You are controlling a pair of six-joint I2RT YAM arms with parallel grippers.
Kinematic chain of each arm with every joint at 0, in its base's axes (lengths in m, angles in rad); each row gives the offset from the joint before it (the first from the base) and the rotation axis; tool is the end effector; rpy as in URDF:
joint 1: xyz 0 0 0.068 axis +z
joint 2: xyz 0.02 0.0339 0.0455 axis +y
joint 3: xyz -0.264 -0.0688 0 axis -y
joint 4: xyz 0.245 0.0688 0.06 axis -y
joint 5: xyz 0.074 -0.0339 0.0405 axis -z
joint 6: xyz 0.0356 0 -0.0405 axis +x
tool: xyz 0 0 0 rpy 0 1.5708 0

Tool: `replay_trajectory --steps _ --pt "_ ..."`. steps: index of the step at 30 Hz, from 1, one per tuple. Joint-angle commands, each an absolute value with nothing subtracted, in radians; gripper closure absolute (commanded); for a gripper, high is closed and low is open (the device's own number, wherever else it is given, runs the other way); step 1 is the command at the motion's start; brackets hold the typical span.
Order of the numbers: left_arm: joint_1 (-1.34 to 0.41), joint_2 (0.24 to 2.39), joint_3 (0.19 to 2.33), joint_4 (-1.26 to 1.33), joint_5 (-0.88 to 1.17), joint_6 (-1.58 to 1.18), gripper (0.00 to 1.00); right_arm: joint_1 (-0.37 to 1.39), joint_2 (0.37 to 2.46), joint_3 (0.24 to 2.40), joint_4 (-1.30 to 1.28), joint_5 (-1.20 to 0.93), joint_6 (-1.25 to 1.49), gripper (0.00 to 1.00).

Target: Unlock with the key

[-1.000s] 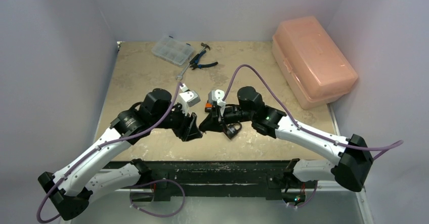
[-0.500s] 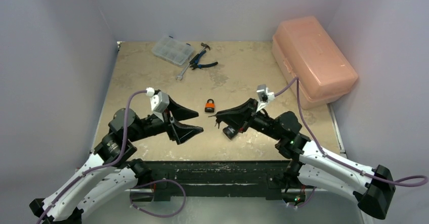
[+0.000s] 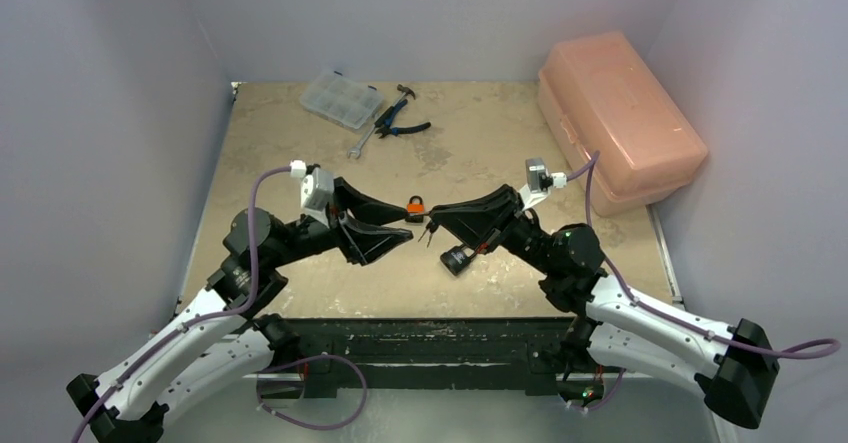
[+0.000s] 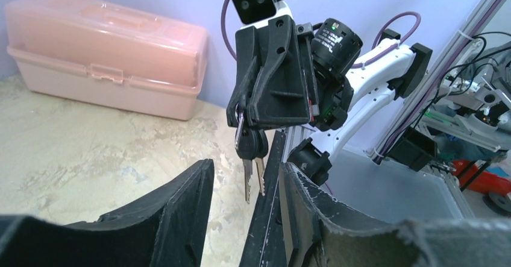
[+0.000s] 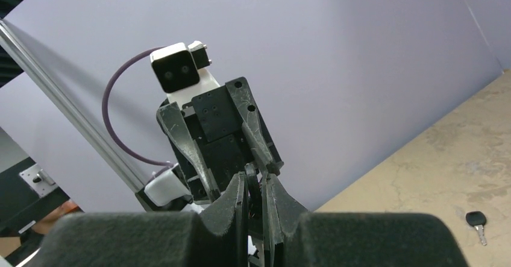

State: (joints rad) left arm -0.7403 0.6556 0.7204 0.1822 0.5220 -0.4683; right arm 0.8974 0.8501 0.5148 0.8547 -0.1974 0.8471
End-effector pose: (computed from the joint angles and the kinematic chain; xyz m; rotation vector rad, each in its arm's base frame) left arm 0.1010 -0.1163 0.3758 0.6716 1.3346 -1.3413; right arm 0.1139 0.1540 0.3420 -0.2348 1.1940 1.6597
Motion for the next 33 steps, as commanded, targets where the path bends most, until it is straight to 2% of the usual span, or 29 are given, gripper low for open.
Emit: replay_trajectory --steps 1,15,19,25,26,27,29,30,31,33 --pt "-0.741 0.676 0.717 0.311 0.531 -0.488 0.55 0.899 0.855 0.528 0.945 -0.21 0.877 1.0" --pt "-0.74 0.773 0.719 0.445 0.56 -0.512 0.79 0.899 0.906 0.539 0.959 -0.253 0.877 1.0" --pt "-0.741 0.773 0.713 0.436 0.558 -0.506 1.0 0.9 0.905 0.535 0.965 -0.25 0.88 1.0" --pt "-0.74 0.771 0.717 0.397 0.552 -0.496 1.0 0.899 0.911 0.535 0.989 -0.273 0.895 1.0" --pt "-0.74 0.771 0.724 0.383 0.548 -0.494 1.0 0.899 0.913 0.537 0.985 -0.283 0.905 0.97" --pt "-0.741 0.772 0.733 0.361 0.54 -0.487 1.0 0.899 0.911 0.542 0.96 -0.284 0.902 0.82" --pt "-0.74 0.776 0.772 0.264 0.518 -0.451 1.0 0.899 0.899 0.558 0.857 -0.249 0.888 0.37" --pt "-0.74 0.78 0.799 0.2 0.507 -0.423 1.0 0.899 0.894 0.568 0.804 -0.229 0.869 0.21" --pt "-0.74 0.786 0.823 0.133 0.493 -0.397 1.0 0.899 0.886 0.579 0.751 -0.209 0.837 0.12" --pt "-0.739 0.804 0.885 -0.031 0.454 -0.342 1.0 0.899 0.866 0.595 0.667 -0.174 0.758 0.09"
